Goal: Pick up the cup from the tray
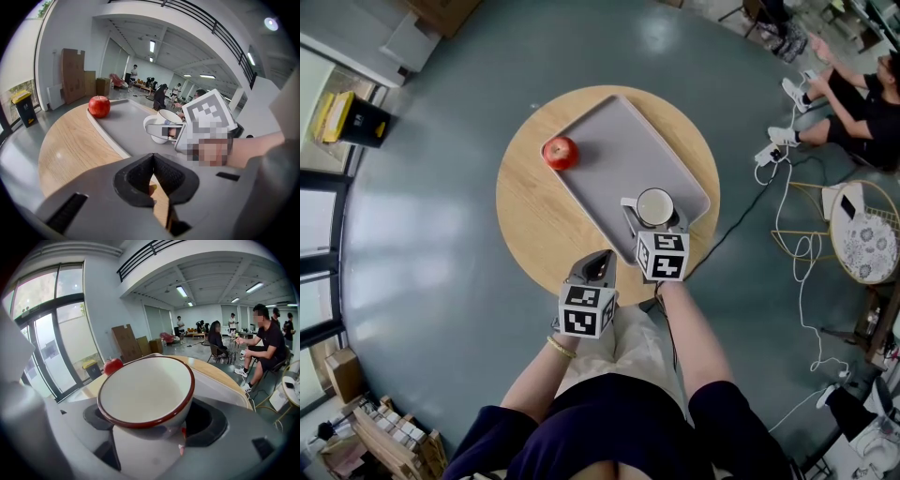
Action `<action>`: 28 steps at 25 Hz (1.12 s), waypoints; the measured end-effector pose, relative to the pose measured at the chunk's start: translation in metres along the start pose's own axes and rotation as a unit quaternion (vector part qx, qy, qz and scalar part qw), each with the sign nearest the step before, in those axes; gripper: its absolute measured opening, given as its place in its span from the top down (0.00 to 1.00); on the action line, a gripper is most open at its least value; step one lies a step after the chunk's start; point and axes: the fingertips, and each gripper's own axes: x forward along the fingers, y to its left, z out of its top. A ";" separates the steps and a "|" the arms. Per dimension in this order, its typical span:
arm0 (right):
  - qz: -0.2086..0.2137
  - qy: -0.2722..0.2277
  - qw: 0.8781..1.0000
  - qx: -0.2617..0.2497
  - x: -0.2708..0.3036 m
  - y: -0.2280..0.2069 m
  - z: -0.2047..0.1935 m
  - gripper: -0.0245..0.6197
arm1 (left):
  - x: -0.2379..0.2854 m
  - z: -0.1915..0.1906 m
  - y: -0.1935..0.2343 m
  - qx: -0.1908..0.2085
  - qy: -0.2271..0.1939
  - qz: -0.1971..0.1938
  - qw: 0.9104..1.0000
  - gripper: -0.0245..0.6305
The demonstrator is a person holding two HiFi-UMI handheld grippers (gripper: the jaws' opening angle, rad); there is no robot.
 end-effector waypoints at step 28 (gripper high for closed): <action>0.014 -0.046 0.999 0.011 -0.117 0.043 0.030 0.33 | -0.035 0.056 -0.003 0.032 -0.075 0.014 0.997 0.95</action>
